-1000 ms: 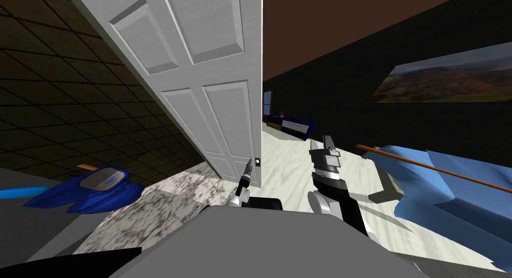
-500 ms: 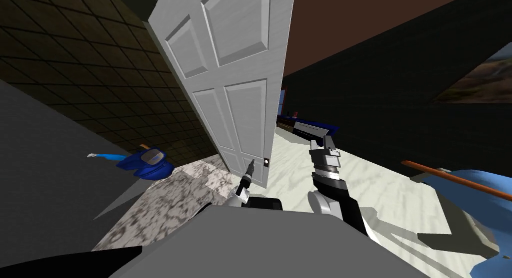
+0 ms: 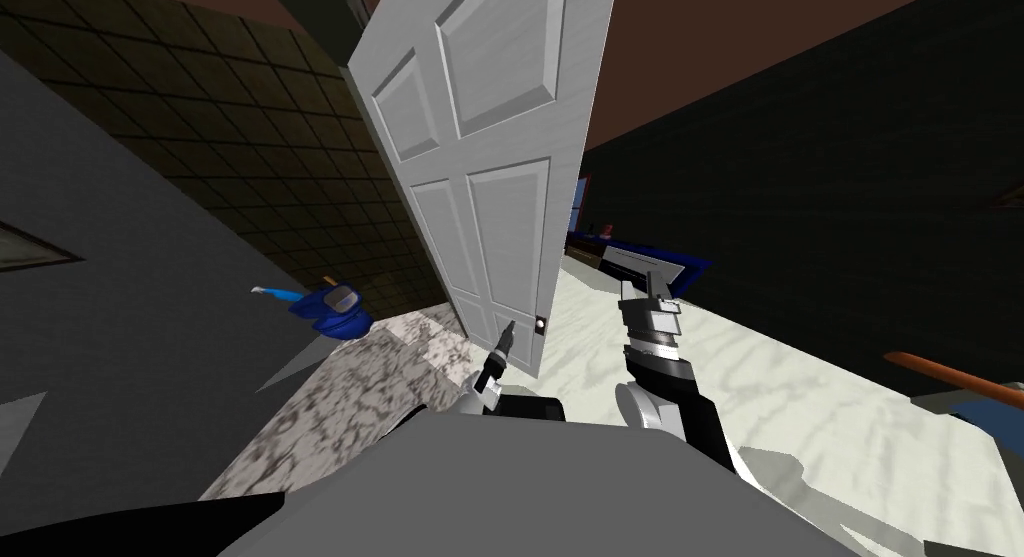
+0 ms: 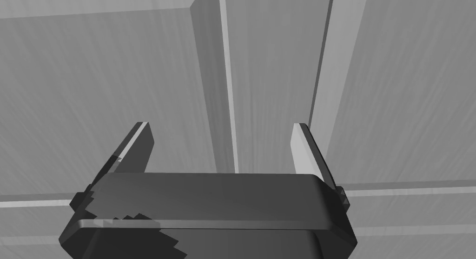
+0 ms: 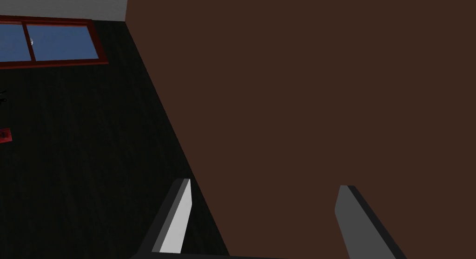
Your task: Push the door open
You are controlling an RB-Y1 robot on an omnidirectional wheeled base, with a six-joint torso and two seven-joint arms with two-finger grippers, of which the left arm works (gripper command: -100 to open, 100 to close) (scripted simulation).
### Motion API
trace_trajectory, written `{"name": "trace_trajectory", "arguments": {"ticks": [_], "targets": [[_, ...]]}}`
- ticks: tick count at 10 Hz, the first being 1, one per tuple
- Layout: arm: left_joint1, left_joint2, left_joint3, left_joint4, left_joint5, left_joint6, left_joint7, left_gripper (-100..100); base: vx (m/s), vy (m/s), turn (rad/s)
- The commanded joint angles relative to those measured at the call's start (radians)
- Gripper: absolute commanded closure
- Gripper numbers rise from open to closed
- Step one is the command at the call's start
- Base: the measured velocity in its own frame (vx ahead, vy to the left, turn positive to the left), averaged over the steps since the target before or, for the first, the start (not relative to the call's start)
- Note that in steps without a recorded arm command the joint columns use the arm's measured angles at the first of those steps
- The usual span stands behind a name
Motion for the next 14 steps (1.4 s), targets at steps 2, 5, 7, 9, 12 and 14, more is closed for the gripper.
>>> {"name": "trace_trajectory", "arguments": {"ticks": [2, 5, 7, 9, 12, 14], "targets": [[-0.018, -0.016, -0.035, 0.027, -0.026, -0.007, 0.034, -100, -0.036, -0.022, 0.274], [-0.029, -0.047, -0.084, 0.036, -0.062, -0.004, 0.075, -100, -0.103, -0.072, 0.269], [-0.037, -0.047, -0.084, 0.129, -0.062, -0.013, 0.075, -100, -0.089, -0.056, 0.049], [-0.029, -0.047, -0.084, 0.082, -0.062, -0.004, 0.075, -100, -0.004, -0.005, -0.013], [-0.032, -0.059, -0.097, 0.039, -0.071, -0.004, 0.086, -100, -0.012, -0.005, 0.043], [-0.033, -0.063, -0.101, 0.040, -0.074, -0.004, 0.090, -100, -0.096, -0.054, 0.057]]}}
